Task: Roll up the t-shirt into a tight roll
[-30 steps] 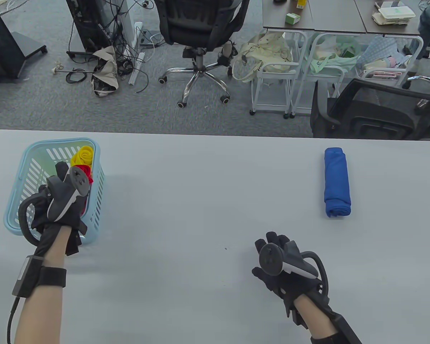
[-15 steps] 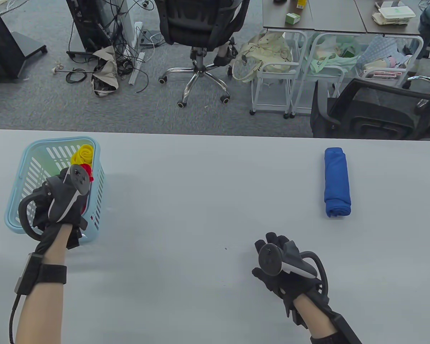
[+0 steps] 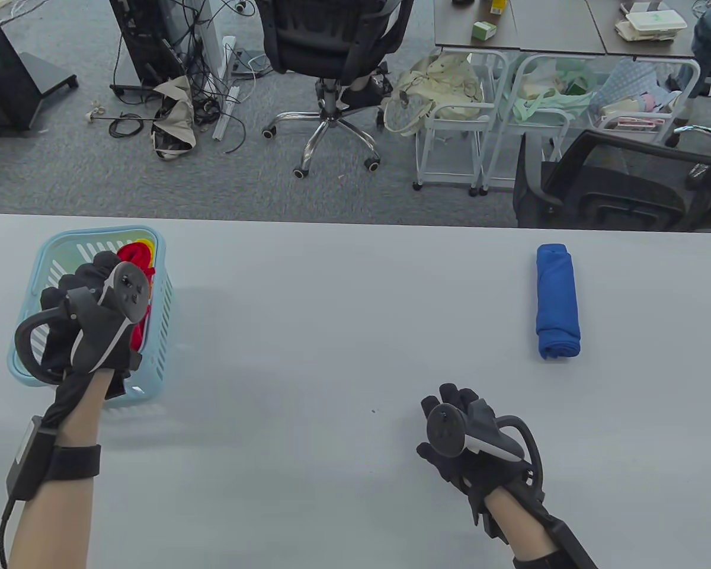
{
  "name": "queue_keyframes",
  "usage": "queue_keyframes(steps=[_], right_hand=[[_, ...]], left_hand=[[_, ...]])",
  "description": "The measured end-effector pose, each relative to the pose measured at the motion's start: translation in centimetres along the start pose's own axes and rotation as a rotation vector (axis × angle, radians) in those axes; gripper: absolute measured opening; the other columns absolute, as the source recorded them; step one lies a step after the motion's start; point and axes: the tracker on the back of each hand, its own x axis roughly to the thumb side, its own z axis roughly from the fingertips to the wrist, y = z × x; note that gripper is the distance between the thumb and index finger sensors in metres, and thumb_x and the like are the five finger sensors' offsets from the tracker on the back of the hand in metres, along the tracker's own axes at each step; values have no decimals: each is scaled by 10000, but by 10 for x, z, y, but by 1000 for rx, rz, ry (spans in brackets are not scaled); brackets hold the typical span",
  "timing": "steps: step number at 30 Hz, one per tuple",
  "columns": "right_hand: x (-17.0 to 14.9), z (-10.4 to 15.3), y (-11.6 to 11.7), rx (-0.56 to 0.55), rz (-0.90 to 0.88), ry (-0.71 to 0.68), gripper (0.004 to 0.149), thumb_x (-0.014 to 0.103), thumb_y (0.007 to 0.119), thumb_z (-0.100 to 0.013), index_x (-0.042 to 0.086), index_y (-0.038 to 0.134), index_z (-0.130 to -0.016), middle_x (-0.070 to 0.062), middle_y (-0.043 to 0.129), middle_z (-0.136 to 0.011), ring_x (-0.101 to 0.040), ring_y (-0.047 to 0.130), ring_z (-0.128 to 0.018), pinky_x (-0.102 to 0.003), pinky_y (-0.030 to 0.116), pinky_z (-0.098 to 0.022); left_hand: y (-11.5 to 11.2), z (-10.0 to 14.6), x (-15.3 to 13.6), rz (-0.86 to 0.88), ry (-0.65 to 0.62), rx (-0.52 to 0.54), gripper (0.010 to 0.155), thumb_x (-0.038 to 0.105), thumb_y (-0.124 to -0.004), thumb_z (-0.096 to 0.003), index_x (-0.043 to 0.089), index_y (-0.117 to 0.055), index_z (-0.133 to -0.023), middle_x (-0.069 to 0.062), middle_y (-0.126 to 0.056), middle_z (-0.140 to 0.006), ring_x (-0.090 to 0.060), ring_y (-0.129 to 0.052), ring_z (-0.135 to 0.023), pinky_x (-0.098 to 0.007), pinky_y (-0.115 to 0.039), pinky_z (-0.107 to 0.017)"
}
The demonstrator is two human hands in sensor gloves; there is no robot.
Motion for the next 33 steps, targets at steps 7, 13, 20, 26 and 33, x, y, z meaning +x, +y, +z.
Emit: queue_keyframes(steps=[7, 13, 20, 26, 33], right_hand=[[1, 0, 0, -3, 1, -2, 777, 522, 490, -597, 147, 97, -1152, -226, -19, -1151, -542, 51, -1061, -647, 223, -728], [2, 1, 0, -6, 1, -3, 778, 523, 490, -596, 146, 96, -1152, -227, -20, -1150, -543, 53, -1060, -647, 224, -728], [2, 1, 1, -4, 1, -4, 778, 522, 490, -596, 146, 95, -1152, -226, -20, -1150, -543, 53, -1060, -647, 225, -728], [3, 0, 1, 0, 1, -9, 779, 522, 491, -596, 146, 94, -1151, -226, -18, -1150, -544, 55, -1059, -647, 227, -728], [3, 1, 1, 1, -2, -11, 778, 522, 490, -597, 145, 95, -1151, -226, -19, -1150, -545, 56, -1059, -646, 229, -729]], left_hand=[[44, 24, 18, 11, -89, 141, 615, 648, -717, -416, 350, -688, -953, 111, -983, -717, -84, -1031, -564, -363, -867, -567], [76, 49, 35, 75, -183, 230, 615, 644, -723, -411, 343, -701, -947, 106, -990, -706, -86, -1037, -550, -368, -870, -562], [90, 77, 60, 270, -352, 165, 616, 643, -717, -414, 335, -704, -947, 105, -993, -705, -88, -1038, -552, -369, -871, -560], [68, 107, 97, 252, -486, 118, 616, 645, -718, -406, 329, -723, -934, 109, -1006, -686, -82, -1050, -531, -363, -882, -546], [16, 120, 121, 402, -558, -146, 622, 647, -707, -418, 319, -718, -946, 110, -1007, -694, -80, -1052, -534, -360, -883, -546]])
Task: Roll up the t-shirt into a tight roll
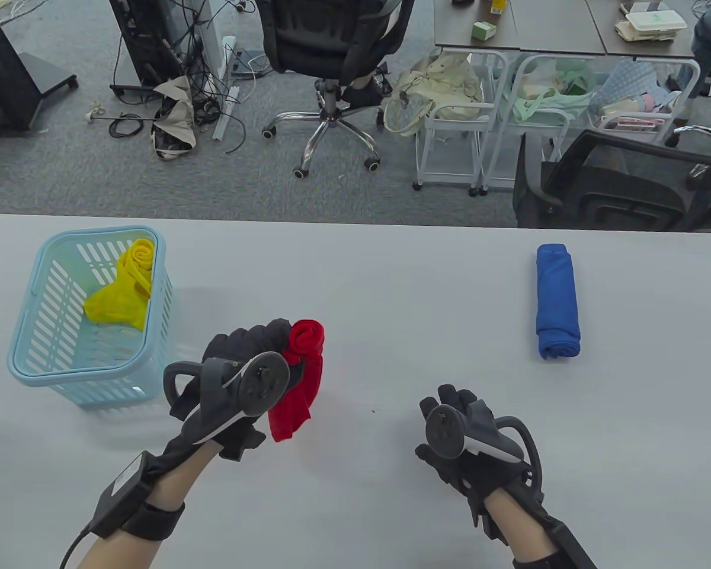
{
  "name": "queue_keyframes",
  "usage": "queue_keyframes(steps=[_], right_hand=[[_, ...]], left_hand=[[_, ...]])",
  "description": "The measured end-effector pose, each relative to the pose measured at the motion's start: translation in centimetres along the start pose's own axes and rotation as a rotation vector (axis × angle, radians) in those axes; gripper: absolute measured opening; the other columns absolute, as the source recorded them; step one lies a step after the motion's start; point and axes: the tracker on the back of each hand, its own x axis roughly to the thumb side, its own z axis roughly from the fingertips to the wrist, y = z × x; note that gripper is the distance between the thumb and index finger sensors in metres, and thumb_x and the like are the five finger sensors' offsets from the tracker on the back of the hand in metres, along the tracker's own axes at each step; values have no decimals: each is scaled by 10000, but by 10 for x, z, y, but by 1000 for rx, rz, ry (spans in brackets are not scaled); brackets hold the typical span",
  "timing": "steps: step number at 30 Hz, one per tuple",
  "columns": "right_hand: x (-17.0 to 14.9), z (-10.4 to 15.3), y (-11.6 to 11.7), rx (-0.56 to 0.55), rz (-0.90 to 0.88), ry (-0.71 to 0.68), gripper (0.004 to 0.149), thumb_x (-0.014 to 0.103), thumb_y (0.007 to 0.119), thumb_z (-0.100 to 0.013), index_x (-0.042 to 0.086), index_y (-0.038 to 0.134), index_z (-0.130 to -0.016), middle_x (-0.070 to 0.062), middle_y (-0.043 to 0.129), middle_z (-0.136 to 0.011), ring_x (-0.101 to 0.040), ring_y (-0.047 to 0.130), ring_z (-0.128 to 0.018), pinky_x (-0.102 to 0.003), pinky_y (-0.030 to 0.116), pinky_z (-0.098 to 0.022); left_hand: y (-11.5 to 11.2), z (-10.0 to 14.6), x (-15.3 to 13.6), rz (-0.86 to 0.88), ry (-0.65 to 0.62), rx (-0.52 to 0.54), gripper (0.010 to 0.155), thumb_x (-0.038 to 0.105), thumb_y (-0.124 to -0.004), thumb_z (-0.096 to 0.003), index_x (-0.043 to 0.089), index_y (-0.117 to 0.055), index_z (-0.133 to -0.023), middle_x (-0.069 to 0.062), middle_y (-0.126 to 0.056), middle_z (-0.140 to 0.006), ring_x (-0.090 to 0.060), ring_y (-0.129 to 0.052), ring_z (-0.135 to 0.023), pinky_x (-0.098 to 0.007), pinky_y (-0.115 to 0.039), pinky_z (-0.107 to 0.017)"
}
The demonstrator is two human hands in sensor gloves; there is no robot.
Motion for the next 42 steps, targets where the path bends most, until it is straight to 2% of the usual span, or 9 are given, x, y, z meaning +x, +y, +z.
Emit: queue_keyframes(steps=[2, 7, 17, 20, 25, 30, 34, 38, 42], right_hand=[[0, 0, 0, 2, -2, -1, 778, 522, 491, -596, 145, 96, -1151, -227, -16, -1150, -544, 58, -1059, -646, 231, -729], [0, 0, 1, 9, -5, -6, 779, 523, 491, -596, 145, 95, -1151, -227, -16, -1150, -543, 59, -1060, -646, 230, -729], [1, -1, 2, 18, -6, -7, 779, 522, 491, -596, 144, 97, -1151, -227, -14, -1151, -544, 61, -1061, -646, 232, -729], [-1, -1, 2, 21, -9, -4, 777, 521, 491, -596, 145, 99, -1151, -226, -11, -1152, -543, 63, -1061, -646, 234, -729], [9, -2, 1, 13, -17, -19, 770, 528, 489, -599, 143, 128, -1160, -232, 72, -1173, -543, 137, -1083, -645, 280, -736], [33, -1, -2, -23, -18, -75, 747, 567, 453, -590, 112, 333, -1171, -236, 383, -1180, -461, 572, -1020, -556, 541, -699], [52, -7, 3, -32, -49, -93, 739, 618, 482, -574, 123, 481, -1123, -187, 560, -1102, -364, 741, -883, -508, 627, -644], [63, -9, -1, -112, 31, -33, 438, 440, 594, -620, 198, 627, -983, -59, 737, -938, -237, 859, -739, -463, 698, -593], [51, -8, -5, -123, 10, 0, 389, 407, 601, -617, 207, 660, -945, -39, 771, -883, -212, 875, -698, -467, 705, -586]], left_hand=[[-17, -2, -4, 35, 25, -47, 630, 652, -662, -446, 312, -704, -974, 100, -1003, -725, -102, -1050, -562, -376, -871, -561], [-46, -8, -15, -161, 89, -51, 620, 604, -620, -474, 325, -656, -1028, 71, -956, -878, -140, -1032, -697, -416, -836, -621], [-142, -12, -19, -177, 3, -575, 704, 635, -576, -478, 416, -418, -1128, -16, -547, -1243, -311, -729, -1084, -533, -665, -762], [-173, -5, -18, -209, -14, -734, 801, 664, -532, -473, 364, -160, -1116, -37, -330, -1255, -329, -569, -1125, -542, -581, -795], [-180, 18, -1, -183, -118, -670, 816, 675, -489, -467, 355, -101, -1109, -38, -227, -1258, -349, -448, -1147, -563, -490, -816], [-189, 37, 31, -163, -204, -711, 820, 679, -408, -467, 346, 22, -1082, -51, -58, -1237, -372, -251, -1144, -599, -323, -817], [-191, 39, 43, -197, -249, -700, 813, 680, -366, -460, 339, 41, -1075, -55, -39, -1231, -367, -238, -1147, -592, -319, -822], [-190, 39, 39, -181, -247, -710, 812, 682, -381, -456, 347, 24, -1075, -41, -40, -1226, -343, -223, -1153, -578, -309, -829], [-190, 36, 29, -186, -244, -705, 813, 690, -395, -446, 354, -35, -1093, -13, -58, -1226, -278, -219, -1165, -578, -327, -832]])
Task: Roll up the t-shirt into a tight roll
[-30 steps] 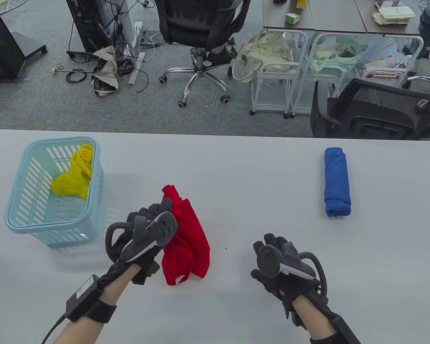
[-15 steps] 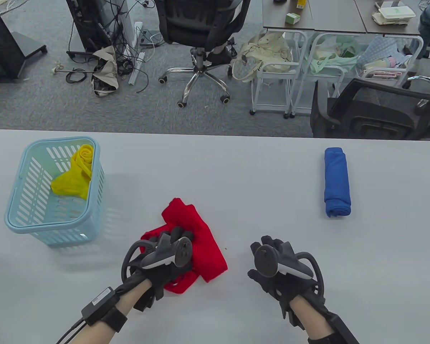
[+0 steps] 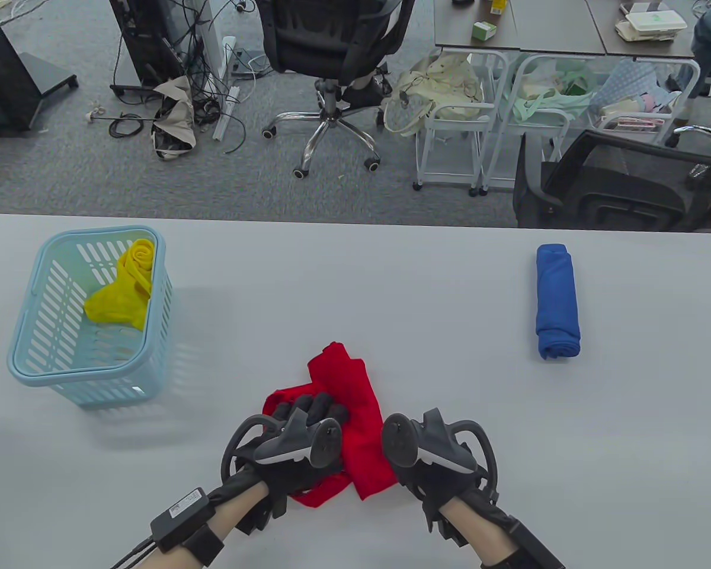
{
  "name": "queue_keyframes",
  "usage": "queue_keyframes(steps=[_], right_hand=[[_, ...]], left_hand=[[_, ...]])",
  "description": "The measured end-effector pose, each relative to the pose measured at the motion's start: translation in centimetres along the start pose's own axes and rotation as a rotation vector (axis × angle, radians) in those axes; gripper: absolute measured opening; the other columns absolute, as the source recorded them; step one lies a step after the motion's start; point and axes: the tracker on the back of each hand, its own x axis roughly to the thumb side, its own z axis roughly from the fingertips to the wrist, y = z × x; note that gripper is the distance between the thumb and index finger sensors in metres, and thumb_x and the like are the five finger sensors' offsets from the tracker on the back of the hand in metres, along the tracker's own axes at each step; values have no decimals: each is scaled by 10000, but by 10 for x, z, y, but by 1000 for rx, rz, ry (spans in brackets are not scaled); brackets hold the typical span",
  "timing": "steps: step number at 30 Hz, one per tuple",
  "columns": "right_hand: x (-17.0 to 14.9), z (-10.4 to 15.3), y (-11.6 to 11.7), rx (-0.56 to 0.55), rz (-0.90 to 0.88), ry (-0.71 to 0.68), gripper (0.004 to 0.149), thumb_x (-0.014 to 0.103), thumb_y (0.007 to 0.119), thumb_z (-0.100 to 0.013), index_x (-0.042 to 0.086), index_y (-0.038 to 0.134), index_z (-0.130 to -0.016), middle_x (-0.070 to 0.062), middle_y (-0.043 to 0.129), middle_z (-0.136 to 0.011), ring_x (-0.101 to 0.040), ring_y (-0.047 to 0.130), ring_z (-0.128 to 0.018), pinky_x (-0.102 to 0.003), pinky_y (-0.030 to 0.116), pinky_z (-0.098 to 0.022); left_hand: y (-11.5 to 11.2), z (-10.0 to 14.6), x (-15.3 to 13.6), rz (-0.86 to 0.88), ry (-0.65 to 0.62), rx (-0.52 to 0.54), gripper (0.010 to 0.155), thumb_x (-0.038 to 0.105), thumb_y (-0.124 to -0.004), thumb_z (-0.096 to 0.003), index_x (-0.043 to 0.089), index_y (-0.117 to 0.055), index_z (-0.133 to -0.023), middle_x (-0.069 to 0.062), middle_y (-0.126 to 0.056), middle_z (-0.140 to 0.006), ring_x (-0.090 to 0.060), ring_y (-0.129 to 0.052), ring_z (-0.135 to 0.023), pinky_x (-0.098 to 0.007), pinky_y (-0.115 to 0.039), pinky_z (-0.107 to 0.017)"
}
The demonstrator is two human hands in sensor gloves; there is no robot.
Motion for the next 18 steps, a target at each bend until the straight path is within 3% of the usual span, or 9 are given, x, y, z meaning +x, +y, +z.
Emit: queue_keyframes(steps=[5, 10, 12, 15, 18], right_hand=[[-51, 3, -14, -61, -6, 185, 385, 409, 604, -609, 208, 670, -931, -38, 779, -874, -215, 879, -694, -474, 706, -584], [-133, 26, -28, -112, -79, 495, 387, 399, 631, -598, 189, 704, -914, -58, 807, -853, -236, 898, -668, -487, 715, -564], [-153, 32, -31, -40, -61, 634, 388, 389, 654, -591, 177, 723, -909, -80, 816, -858, -263, 905, -674, -501, 716, -560], [-161, 40, -31, 69, -8, 743, 481, 414, 686, -584, 157, 659, -991, -130, 734, -986, -334, 854, -809, -530, 678, -610], [-143, 35, -34, -51, -29, 639, 600, 449, 616, -606, 137, 508, -1107, -193, 548, -1122, -422, 704, -957, -572, 591, -669]], left_hand=[[1, 2, -30, 9, 75, -2, 789, 689, -442, -438, 389, -145, -1105, 28, -153, -1238, -234, -270, -1171, -587, -389, -827], [0, 8, -75, 121, 153, -16, 755, 658, -553, -445, 424, -257, -1099, 43, -216, -1238, -241, -302, -1168, -585, -417, -822], [4, 10, -85, 84, 211, -3, 705, 600, -606, -464, 450, -320, -1090, 35, -288, -1242, -276, -356, -1166, -589, -434, -817], [13, 16, -93, -83, 345, 90, 599, 466, -688, -496, 469, -493, -1063, 34, -417, -1241, -284, -451, -1160, -584, -465, -815], [17, 22, -87, -150, 364, 140, 600, 531, -597, -499, 457, -484, -1084, 2, -441, -1249, -299, -504, -1155, -575, -497, -815]])
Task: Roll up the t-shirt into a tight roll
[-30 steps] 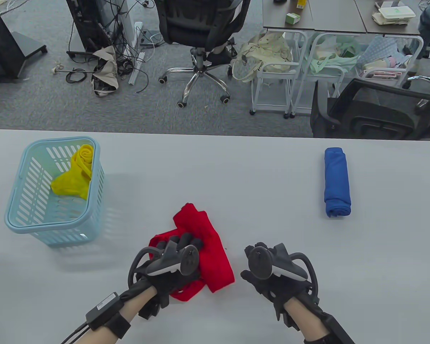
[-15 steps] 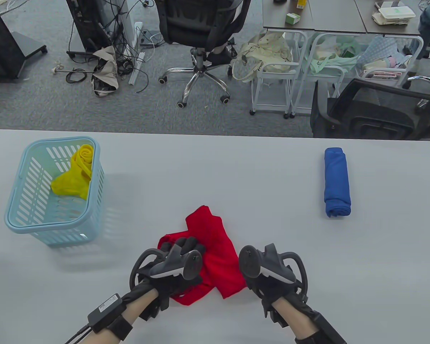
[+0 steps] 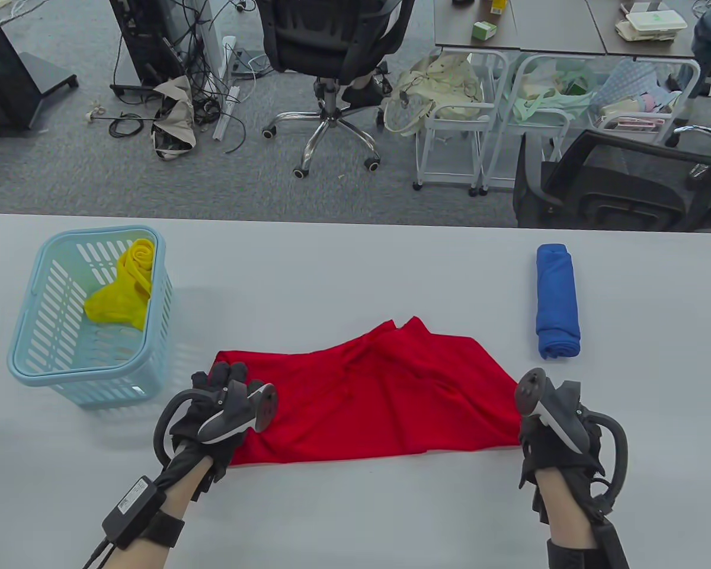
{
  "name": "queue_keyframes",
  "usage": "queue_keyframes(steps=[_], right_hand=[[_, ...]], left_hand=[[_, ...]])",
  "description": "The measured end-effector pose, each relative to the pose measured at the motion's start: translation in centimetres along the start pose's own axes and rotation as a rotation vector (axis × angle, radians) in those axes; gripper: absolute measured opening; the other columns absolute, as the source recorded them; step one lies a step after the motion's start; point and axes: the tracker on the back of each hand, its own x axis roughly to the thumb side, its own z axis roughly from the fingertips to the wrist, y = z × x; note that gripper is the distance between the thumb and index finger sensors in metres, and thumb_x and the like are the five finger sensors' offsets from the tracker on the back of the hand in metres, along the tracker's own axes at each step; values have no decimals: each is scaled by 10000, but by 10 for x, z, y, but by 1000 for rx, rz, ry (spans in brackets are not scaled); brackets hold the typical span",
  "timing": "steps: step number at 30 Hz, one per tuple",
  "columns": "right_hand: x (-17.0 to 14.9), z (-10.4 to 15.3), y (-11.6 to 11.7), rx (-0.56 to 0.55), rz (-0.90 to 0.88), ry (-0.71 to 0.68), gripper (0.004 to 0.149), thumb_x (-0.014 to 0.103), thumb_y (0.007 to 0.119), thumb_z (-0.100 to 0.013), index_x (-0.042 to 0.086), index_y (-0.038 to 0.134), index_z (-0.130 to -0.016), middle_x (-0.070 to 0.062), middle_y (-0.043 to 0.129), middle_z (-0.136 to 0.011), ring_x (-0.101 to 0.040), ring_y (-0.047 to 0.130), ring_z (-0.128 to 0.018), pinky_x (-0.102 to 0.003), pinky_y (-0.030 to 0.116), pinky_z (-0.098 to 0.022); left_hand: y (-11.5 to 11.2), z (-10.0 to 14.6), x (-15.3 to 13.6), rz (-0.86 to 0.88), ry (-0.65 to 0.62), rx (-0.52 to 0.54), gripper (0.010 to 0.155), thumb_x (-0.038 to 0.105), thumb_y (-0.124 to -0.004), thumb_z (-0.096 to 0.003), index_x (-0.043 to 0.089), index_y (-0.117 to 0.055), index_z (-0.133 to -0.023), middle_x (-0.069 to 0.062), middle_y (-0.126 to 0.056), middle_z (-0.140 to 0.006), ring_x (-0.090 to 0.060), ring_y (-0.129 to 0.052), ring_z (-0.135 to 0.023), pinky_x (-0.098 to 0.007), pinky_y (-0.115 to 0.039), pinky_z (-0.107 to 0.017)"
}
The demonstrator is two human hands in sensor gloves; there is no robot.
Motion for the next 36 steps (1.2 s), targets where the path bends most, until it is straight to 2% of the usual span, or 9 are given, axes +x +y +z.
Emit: queue_keyframes(steps=[3, 5, 9, 18, 22, 26, 29, 33, 36], right_hand=[[41, 10, 12, 57, -56, -435, 636, 457, 533, -618, 226, 320, -1172, -141, 222, -1233, -492, 318, -1123, -637, 385, -744], [63, 14, 28, 216, -94, -660, 655, 458, 522, -613, 253, 241, -1169, -84, 154, -1227, -453, 202, -1140, -628, 352, -754], [65, 4, 44, 260, -8, -509, 721, 501, 517, -601, 224, 149, -1155, -121, 157, -1206, -468, 200, -1125, -625, 379, -744], [1, -11, 21, 224, 4, -67, 620, 491, 541, -587, 156, 577, -1108, -132, 656, -1097, -405, 737, -1002, -554, 648, -647], [1, -4, 14, 188, 57, 8, 612, 496, 579, -576, 110, 717, -1030, -149, 871, -953, -356, 943, -812, -516, 735, -562], [34, 10, 10, 54, 73, -172, 588, 468, 593, -593, 184, 573, -1106, -161, 663, -1096, -407, 737, -961, -564, 583, -678], [69, 10, 35, 188, 53, -531, 670, 470, 558, -604, 281, 250, -1168, -53, 180, -1233, -416, 199, -1156, -637, 303, -760], [69, -16, 53, 260, 106, -371, 694, 515, 508, -600, 293, 124, -1134, -20, 67, -1184, -355, 62, -1135, -618, 260, -763], [53, -24, 44, 196, 78, -193, 676, 520, 493, -602, 251, 221, -1159, -63, 210, -1204, -368, 215, -1154, -627, 345, -752]], left_hand=[[0, 2, 15, 196, -87, -60, 675, 629, -473, -480, 433, -395, -1122, -30, -422, -1260, -314, -530, -1150, -575, -515, -811], [-8, 0, 29, 200, -140, -127, 705, 651, -444, -469, 435, -326, -1130, -43, -420, -1263, -325, -556, -1142, -571, -534, -805], [-13, -2, 33, 14, -110, -124, 739, 671, -385, -444, 420, -186, -1110, -45, -290, -1259, -314, -476, -1154, -559, -527, -813], [-20, -14, -8, 221, -32, -211, 682, 581, -529, -488, 439, -258, -1097, 26, -261, -1247, -311, -411, -1164, -578, -488, -815], [-14, -9, -4, 95, -2, -141, 622, 484, -581, -519, 436, -358, -1098, -9, -403, -1246, -324, -483, -1152, -577, -513, -809], [-7, -4, 9, 172, -39, -146, 658, 588, -460, -502, 395, -382, -1126, -43, -460, -1249, -325, -585, -1130, -566, -555, -798], [-11, -5, 20, 189, -36, -202, 760, 674, -402, -459, 375, -290, -1148, -115, -364, -1260, -388, -528, -1132, -577, -550, -796], [-16, -10, 25, 25, -24, -254, 791, 675, -368, -439, 354, -103, -1112, -106, -203, -1248, -367, -414, -1155, -577, -521, -808], [-17, -11, 23, 57, -19, -278, 771, 652, -395, -451, 368, -96, -1103, -85, -174, -1243, -362, -382, -1158, -585, -498, -811]])
